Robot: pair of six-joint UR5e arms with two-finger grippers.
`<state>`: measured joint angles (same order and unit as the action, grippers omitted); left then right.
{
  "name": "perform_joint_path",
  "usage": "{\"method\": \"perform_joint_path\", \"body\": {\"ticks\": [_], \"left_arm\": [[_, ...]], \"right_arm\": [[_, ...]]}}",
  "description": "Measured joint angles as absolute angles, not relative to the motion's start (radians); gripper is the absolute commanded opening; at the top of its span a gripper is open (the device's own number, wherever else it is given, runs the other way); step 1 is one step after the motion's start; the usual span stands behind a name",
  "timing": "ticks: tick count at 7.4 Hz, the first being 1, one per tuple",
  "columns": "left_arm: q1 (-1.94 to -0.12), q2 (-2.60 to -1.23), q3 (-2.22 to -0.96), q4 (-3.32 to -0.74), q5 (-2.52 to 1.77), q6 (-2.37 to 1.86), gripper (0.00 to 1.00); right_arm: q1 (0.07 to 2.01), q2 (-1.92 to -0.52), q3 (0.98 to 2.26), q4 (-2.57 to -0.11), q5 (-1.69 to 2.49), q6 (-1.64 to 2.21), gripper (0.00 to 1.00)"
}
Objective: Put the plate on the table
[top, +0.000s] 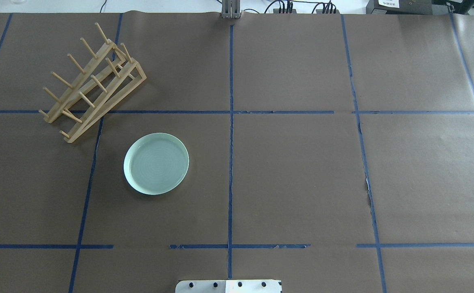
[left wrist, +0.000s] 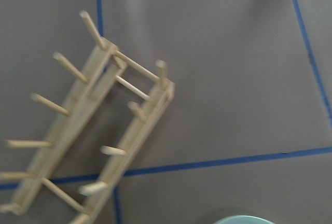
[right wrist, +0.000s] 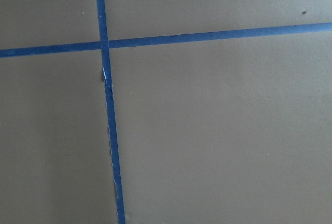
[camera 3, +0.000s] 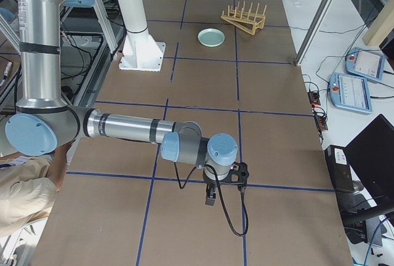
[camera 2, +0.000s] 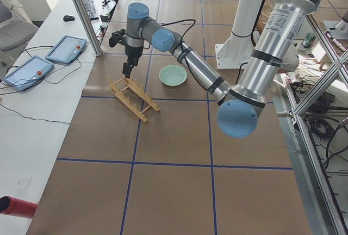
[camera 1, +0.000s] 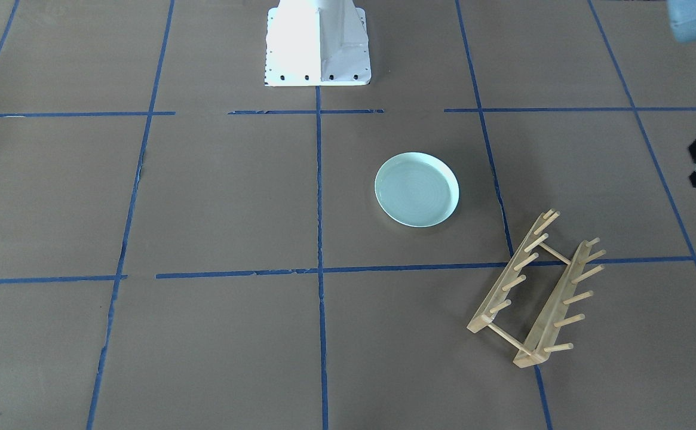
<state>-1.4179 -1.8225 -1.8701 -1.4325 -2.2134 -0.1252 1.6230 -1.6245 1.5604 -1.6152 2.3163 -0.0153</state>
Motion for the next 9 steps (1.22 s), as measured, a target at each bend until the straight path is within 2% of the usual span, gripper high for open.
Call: {"method": "perform_joint_path", "body": {"ticks": [3,9], "left_arm": [[-1.559,-1.713,-1.726,-1.375,-2.265,0.010,1.00],[-1.593,-1.582,-1.709,-1.380,-2.351,0.080,1.00]], "right_arm": [[1.623,-1.624,1.561,-1.615,2.316,-0.015,1.00],[1.623,-1.624,1.560,-1.615,2.316,-0.015,1.00]]}}
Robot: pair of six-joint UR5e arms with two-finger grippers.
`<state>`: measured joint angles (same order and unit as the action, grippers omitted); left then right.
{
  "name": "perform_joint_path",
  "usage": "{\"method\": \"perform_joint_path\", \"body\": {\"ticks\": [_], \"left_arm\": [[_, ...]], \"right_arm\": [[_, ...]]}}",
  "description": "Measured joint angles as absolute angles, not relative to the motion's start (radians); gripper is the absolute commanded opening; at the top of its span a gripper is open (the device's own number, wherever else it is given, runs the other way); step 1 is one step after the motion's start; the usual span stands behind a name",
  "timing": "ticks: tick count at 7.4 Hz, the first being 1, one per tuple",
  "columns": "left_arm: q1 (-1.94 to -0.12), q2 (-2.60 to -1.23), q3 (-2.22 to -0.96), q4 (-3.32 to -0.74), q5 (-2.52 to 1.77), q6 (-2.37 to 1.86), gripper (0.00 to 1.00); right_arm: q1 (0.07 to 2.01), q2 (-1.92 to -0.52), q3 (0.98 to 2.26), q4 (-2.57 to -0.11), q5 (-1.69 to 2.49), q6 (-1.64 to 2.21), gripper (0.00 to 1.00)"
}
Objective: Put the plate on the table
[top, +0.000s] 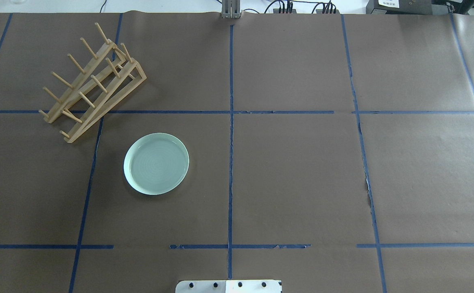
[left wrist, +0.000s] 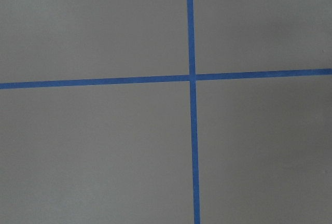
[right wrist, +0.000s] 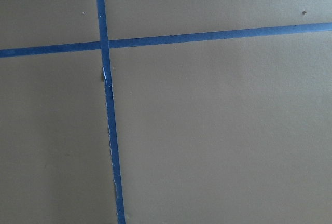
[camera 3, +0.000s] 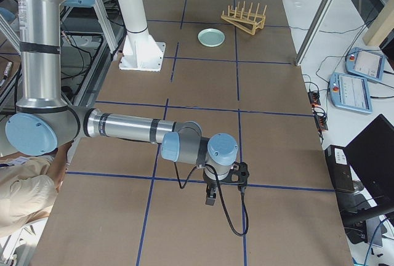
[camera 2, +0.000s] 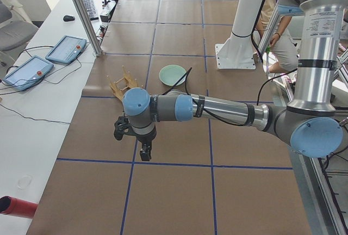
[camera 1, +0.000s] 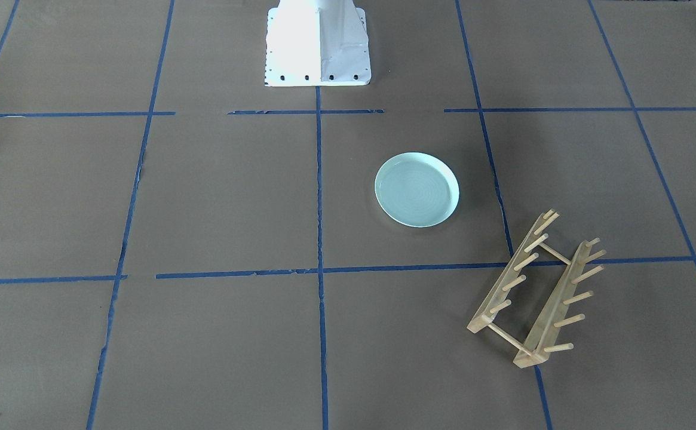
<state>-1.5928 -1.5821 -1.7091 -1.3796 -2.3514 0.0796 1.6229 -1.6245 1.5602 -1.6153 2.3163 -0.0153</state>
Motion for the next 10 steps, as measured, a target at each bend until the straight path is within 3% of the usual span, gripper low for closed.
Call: {"method": "perform_joint_path", "body": {"ticks": [10], "left_arm": [[-1.591,-1.560,-1.694,-1.391,-2.358,0.076,1.00]], "right_arm": [[1.623,-1.624,1.560,-1.615,2.316,-0.015,1.00]]}}
